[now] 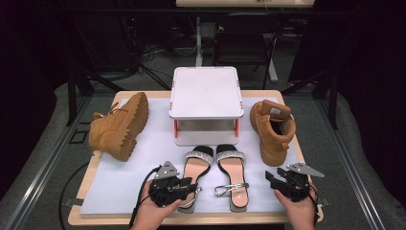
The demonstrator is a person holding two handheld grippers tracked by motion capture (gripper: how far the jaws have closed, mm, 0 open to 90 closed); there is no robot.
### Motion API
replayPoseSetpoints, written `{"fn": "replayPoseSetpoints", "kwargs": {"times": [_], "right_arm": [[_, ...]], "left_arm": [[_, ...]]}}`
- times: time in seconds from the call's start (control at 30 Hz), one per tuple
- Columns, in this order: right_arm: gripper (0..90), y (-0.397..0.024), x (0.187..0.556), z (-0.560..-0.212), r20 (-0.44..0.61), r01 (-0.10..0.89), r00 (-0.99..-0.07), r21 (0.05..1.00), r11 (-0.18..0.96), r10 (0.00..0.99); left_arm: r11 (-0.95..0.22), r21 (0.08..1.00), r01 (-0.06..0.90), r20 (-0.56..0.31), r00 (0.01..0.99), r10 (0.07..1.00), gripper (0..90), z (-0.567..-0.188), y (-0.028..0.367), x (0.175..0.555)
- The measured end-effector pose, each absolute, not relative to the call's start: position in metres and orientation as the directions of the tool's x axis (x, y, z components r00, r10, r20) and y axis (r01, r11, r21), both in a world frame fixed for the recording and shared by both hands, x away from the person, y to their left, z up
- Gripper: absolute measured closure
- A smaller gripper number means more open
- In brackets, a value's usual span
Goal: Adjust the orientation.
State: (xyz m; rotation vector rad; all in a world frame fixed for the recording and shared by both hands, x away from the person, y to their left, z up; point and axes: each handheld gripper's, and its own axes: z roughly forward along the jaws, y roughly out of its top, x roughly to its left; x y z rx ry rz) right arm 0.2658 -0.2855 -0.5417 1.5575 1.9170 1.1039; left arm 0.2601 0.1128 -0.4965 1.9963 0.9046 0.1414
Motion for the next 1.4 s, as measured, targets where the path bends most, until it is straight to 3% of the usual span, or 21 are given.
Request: {"fn": "replayPoseSetpoints", "kwargs": {"times": [0.47,1.27,1.4], "right_arm": [[47.1,-0.286,0.266,-0.543,0.162,0.614,-0.266,0.788,0.038,0.95],[47.2,-0.288,0.265,-0.542,0.17,0.616,-0.26,0.787,0.028,0.951],[47.2,-0.289,0.266,-0.542,0.171,0.618,-0.261,0.786,0.028,0.95]], "left_arm": [[-0.278,0.76,0.588,-0.232,0.645,0.728,66.0,-0.507,0.156,0.266],[-0.341,0.705,0.622,-0.225,0.652,0.724,76.8,-0.53,0.146,0.267],[-0.332,0.703,0.629,-0.245,0.653,0.717,82.4,-0.531,0.146,0.266]]}}
